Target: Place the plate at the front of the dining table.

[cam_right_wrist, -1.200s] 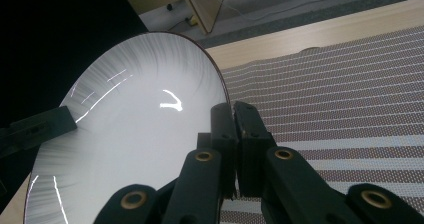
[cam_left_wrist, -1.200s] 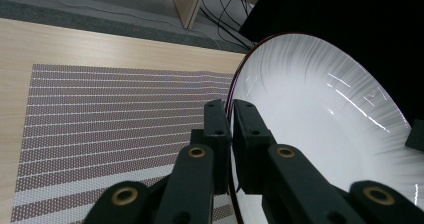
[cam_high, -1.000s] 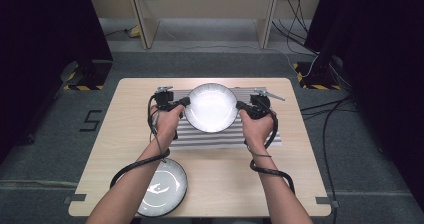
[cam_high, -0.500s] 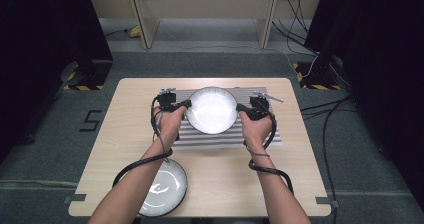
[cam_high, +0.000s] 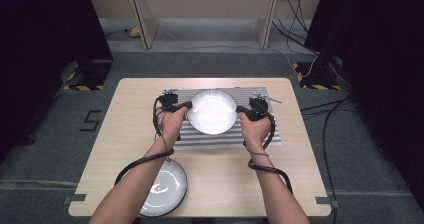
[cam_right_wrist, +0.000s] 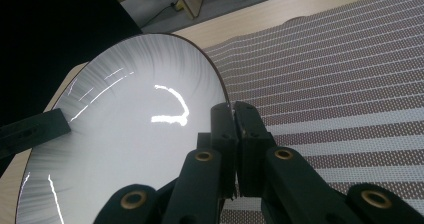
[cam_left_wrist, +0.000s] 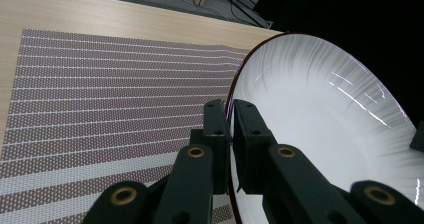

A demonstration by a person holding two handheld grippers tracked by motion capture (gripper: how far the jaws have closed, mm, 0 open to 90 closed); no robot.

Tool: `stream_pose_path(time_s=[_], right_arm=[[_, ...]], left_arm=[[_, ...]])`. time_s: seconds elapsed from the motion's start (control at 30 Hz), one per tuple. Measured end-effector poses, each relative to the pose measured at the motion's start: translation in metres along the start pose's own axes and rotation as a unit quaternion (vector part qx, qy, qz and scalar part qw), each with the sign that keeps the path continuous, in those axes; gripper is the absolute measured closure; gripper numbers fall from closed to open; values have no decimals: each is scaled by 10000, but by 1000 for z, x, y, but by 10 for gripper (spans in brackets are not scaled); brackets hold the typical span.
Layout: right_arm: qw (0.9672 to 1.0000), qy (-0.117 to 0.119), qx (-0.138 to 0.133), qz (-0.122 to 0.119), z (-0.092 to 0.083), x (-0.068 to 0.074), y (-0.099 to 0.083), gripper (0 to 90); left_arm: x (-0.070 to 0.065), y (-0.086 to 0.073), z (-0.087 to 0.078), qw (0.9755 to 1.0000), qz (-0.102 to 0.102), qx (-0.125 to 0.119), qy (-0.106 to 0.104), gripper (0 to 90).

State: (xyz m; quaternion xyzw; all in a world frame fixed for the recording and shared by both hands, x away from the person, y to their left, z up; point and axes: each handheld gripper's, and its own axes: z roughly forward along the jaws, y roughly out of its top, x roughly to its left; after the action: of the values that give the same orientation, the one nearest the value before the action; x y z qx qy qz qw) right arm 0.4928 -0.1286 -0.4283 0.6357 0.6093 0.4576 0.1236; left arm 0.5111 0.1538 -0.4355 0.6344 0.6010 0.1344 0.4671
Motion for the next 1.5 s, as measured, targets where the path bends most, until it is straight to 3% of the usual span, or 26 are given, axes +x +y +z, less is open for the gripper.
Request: stream_pose_path(time_s=[0.6,1.5], right_arm=[[9996,-111,238,88,21,-13,-9,884],[9983,-204,521,151,41,-23,-23,883]], left_arm=[[9,-12,22,9997,-61,188,108,846],[21,-29,42,9988,-105,394,258,835]])
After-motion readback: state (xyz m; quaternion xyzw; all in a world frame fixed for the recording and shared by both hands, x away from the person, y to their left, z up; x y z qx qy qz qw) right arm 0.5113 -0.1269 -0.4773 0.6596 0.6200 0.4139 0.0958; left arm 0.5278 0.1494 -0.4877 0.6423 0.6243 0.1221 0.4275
